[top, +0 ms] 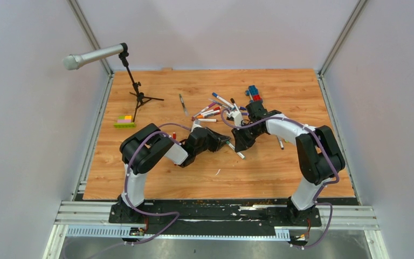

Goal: Open the pen caps
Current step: Open the pen cap from the pen.

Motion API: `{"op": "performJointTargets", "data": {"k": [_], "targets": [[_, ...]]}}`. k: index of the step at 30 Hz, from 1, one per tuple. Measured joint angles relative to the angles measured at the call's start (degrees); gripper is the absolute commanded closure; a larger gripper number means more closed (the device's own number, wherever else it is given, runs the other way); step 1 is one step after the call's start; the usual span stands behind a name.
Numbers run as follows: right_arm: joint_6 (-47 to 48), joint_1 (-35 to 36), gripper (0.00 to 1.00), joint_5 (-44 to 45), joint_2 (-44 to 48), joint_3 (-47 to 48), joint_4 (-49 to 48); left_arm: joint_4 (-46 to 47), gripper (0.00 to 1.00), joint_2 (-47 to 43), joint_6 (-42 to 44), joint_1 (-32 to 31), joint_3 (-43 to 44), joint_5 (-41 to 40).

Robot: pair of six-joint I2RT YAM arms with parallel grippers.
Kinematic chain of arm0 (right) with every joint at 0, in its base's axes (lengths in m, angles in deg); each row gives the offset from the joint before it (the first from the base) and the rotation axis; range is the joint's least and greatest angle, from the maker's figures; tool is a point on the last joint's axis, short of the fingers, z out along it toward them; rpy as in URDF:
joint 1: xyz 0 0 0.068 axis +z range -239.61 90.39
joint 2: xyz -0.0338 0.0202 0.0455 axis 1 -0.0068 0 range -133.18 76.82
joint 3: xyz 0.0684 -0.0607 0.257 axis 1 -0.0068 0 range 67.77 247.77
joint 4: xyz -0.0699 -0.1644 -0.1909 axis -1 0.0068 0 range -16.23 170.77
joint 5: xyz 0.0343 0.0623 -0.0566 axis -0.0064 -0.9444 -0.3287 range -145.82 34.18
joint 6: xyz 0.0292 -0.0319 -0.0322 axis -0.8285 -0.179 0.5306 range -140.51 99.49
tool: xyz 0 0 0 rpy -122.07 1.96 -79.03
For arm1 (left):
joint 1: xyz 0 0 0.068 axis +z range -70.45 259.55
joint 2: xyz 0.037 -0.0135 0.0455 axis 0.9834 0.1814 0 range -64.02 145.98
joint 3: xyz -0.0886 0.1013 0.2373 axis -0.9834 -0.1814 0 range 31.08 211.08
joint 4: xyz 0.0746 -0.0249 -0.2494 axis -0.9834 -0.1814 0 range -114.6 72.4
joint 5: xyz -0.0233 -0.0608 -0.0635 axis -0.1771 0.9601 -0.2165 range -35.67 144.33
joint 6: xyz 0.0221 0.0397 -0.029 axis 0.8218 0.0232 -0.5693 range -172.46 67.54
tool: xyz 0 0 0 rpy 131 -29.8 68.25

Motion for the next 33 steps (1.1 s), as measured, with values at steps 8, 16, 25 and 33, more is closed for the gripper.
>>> {"op": "performJointTargets", "data": {"k": [8, 16, 25, 33], "targets": [[0.0, 0.5, 0.83, 0.6, 0.1, 0.0, 0.0, 0.0, 1.0, 0.0, 1.2, 0.0, -0.2, -0.3], [1.9, -0.1, 0.46, -3.4, 2.4, 0.0, 1.5, 1.5, 1.0, -2.2, 7.2, 0.0, -1.6, -0.1], [2.8, -0.7, 0.55, -10.5, 3.7, 0.2, 3.2, 13.8, 1.0, -4.4, 13.5, 0.0, -4.9, 2.1], [0.4, -1.6, 1.0, -11.0, 3.4, 0.3, 3.1, 23.0, 1.0, -3.7, 14.2, -0.2, -6.9, 3.3]]}}
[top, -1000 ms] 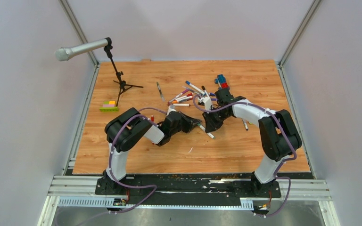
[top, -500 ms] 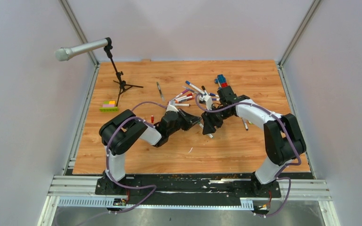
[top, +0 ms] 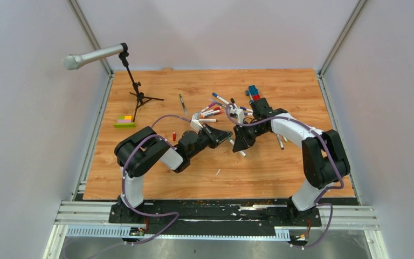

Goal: Open the pen caps
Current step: Open the pen cap from the pen, then place the pen cap at the center of the board.

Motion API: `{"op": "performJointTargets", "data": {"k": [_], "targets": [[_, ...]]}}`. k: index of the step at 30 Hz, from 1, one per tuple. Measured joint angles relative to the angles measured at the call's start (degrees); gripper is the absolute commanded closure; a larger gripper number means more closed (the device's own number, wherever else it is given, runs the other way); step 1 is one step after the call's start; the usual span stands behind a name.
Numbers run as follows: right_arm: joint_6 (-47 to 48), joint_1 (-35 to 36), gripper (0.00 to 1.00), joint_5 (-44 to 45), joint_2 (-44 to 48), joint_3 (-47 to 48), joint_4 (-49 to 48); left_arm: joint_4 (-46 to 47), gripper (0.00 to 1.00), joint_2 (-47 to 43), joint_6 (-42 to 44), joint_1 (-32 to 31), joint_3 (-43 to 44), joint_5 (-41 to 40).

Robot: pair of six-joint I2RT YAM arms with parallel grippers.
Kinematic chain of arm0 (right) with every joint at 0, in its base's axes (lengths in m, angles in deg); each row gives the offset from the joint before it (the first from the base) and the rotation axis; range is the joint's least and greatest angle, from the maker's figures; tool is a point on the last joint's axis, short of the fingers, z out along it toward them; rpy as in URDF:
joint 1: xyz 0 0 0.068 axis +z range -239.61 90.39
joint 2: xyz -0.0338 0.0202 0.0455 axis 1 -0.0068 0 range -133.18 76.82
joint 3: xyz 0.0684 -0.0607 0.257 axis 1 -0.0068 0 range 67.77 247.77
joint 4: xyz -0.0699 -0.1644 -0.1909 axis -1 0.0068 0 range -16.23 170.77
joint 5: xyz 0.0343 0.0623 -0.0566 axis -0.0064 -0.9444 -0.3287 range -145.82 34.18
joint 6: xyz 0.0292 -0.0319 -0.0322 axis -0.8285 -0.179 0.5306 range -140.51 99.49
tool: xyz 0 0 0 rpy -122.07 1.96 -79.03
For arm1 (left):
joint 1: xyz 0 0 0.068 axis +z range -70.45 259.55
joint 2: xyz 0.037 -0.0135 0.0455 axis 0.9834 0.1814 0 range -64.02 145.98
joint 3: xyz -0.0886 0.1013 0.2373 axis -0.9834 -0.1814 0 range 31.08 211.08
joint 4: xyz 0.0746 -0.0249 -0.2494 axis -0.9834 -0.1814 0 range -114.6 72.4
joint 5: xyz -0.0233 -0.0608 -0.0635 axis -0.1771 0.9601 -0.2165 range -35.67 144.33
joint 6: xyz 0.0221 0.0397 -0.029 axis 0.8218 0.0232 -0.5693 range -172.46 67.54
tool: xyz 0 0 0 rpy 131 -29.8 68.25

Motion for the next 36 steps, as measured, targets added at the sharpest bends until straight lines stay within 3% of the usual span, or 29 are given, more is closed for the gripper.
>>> {"op": "performJointTargets", "data": {"k": [6, 13, 19, 24, 28, 36], "targets": [[-0.8, 0.2, 1.0, -2.1, 0.0, 0.1, -0.9, 0.1, 1.0, -1.7, 1.9, 1.6, -1.0, 0.5], [-2.9, 1.9, 1.0, -5.0, 0.2, 1.0, -10.5, -8.6, 1.0, -10.2, 4.0, 7.6, -1.0, 4.0], [-2.8, 3.3, 1.0, -7.0, 1.0, -1.8, -4.6, -13.9, 1.0, -17.9, 5.3, 19.6, 3.7, -6.5], [-3.1, 3.5, 1.0, -7.2, 1.4, -2.2, -3.6, -19.1, 1.0, -23.4, 9.5, 19.5, 4.8, -7.0], [-5.1, 3.5, 1.0, -6.3, 3.5, -3.0, -5.0, -28.6, 1.0, -27.2, 16.0, 19.0, 4.8, -3.5], [-9.5, 3.5, 1.0, -5.2, 4.9, -3.7, -8.4, -59.5, 1.0, -41.4, 36.8, 19.0, 6.4, -2.7]]}}
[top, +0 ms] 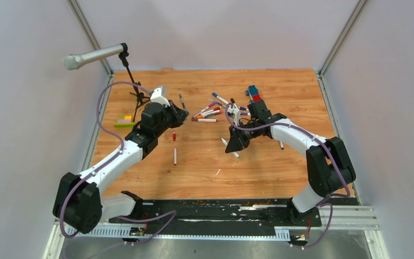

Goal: Open the pen caps
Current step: Place the pen cap at the center of the board.

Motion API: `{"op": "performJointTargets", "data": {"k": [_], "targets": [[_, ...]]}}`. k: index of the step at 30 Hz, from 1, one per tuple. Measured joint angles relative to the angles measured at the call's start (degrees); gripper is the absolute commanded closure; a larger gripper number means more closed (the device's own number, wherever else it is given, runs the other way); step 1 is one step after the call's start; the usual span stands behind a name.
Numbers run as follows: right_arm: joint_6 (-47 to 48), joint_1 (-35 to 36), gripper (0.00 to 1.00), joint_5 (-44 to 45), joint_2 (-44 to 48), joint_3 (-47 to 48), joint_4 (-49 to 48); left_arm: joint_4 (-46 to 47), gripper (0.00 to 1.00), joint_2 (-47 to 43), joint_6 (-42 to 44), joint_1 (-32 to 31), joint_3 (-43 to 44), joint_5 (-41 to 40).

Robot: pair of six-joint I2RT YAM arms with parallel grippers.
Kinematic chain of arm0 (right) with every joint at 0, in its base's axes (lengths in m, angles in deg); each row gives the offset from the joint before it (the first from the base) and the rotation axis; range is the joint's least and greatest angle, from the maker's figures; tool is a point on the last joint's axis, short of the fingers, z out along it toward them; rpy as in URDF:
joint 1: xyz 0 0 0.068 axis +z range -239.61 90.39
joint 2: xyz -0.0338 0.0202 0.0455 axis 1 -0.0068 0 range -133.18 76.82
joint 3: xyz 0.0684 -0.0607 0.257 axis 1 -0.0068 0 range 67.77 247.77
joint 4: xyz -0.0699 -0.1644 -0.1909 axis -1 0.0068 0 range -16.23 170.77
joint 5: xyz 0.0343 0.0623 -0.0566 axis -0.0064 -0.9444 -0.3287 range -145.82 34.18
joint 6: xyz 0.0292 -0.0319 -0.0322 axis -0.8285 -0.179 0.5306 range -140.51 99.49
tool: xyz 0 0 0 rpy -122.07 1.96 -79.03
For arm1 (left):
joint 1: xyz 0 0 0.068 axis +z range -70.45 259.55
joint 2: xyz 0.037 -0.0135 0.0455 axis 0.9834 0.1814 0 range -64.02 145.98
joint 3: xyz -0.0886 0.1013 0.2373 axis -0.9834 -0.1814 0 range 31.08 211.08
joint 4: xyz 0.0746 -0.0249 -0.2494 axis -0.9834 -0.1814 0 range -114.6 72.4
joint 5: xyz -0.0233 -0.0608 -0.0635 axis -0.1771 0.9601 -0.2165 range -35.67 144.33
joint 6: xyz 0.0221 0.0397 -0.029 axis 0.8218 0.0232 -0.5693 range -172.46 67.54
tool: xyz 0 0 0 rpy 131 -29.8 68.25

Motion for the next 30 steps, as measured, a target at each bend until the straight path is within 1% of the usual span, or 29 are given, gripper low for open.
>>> {"op": "performJointTargets", "data": {"k": [2, 4, 7, 11, 17, 22, 25, 30], "targets": [[-0.4, 0.0, 1.0, 0.1, 0.0, 0.0, -0.2, -6.5, 1.0, 0.1, 3.7, 0.0, 2.0, -0.8], [-0.7, 0.0, 1.0, 0.2, 0.0, 0.0, -0.3, -12.2, 1.0, 2.0, 6.8, 0.0, 4.1, -1.4], [-0.8, 0.0, 1.0, 0.7, 0.0, 0.0, -0.3, -18.2, 1.0, 6.6, 9.6, 0.0, 6.3, -2.4], [-0.8, 0.0, 1.0, 1.0, 0.0, 0.0, -0.3, -23.5, 1.0, 13.6, 12.0, 0.0, 8.8, -3.2], [-0.8, 0.0, 1.0, 1.0, -0.2, 0.0, -0.2, -27.2, 0.98, 23.3, 14.3, 0.0, 14.5, -3.8], [-0.8, 0.0, 1.0, 1.0, -0.3, 0.0, -0.1, -29.4, 0.97, 29.1, 15.7, 0.0, 20.2, -5.2], [-0.8, 0.0, 1.0, 1.0, -0.3, 0.0, 0.0, -30.6, 0.96, 31.4, 16.3, 0.0, 21.9, -6.1], [-0.8, 0.0, 1.0, 1.0, -0.4, 0.0, 0.0, -33.2, 0.94, 33.0, 16.7, 0.0, 22.0, -7.1]]}}
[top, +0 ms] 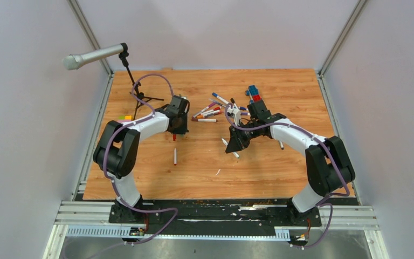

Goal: Open the pen caps
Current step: Place the pen cap at the center of the board.

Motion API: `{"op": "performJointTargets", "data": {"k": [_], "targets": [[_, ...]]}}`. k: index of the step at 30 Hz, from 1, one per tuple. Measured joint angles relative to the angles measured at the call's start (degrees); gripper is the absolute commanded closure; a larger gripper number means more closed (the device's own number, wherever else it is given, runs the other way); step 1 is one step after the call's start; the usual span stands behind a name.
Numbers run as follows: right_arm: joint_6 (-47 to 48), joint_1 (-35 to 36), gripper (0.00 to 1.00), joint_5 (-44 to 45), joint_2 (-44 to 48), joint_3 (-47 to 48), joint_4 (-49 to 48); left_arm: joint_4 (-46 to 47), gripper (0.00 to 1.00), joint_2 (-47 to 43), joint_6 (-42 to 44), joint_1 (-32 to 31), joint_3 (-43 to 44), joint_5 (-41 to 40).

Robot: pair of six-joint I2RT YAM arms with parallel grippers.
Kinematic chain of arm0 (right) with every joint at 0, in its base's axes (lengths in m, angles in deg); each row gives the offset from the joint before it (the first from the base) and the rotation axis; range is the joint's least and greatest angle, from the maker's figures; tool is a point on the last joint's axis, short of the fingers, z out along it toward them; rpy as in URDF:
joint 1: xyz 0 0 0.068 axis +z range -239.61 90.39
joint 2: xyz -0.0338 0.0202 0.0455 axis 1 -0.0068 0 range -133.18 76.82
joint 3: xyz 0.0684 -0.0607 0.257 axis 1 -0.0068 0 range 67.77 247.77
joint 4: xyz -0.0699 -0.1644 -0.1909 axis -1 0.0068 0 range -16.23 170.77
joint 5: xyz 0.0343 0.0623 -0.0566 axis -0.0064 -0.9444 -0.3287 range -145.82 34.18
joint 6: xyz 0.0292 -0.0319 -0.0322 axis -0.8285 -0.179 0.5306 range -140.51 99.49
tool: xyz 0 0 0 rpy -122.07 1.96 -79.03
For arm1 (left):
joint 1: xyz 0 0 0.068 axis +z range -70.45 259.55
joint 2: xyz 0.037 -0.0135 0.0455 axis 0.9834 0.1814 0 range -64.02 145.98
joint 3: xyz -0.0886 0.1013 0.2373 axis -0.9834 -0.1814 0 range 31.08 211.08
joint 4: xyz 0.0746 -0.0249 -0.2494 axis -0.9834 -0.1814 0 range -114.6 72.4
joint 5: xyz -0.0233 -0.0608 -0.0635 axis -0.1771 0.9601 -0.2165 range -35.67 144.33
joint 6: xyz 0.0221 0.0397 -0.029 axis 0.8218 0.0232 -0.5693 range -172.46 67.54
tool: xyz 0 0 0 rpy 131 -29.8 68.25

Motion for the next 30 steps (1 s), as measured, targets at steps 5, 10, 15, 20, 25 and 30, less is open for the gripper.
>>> {"op": "performJointTargets", "data": {"k": [5, 10, 15, 20, 25, 30], "targets": [[0.0, 0.0, 1.0, 0.0, -0.1, 0.0, 0.0, -1.2, 0.88, 0.8, 0.2, 0.0, 0.0, -0.2], [0.0, 0.0, 1.0, 0.0, -0.1, 0.0, 0.1, -1.5, 0.82, 1.7, 0.2, 0.0, 0.2, -0.5], [0.0, 0.0, 1.0, 0.0, -0.1, 0.0, 0.1, -1.4, 0.78, 2.4, 0.2, 0.0, 0.9, -0.8], [0.0, 0.0, 1.0, 0.0, -0.2, 0.0, 0.1, -1.4, 0.75, 2.4, 0.2, 0.0, 1.0, -1.1], [0.0, 0.0, 1.0, 0.0, -0.2, 0.0, 0.1, -1.7, 0.73, 2.4, 0.2, 0.0, 1.1, -1.1], [0.0, 0.0, 1.0, 0.0, -0.2, 0.0, 0.1, -3.0, 0.69, 2.4, 0.2, 0.0, 1.6, -1.0]]}}
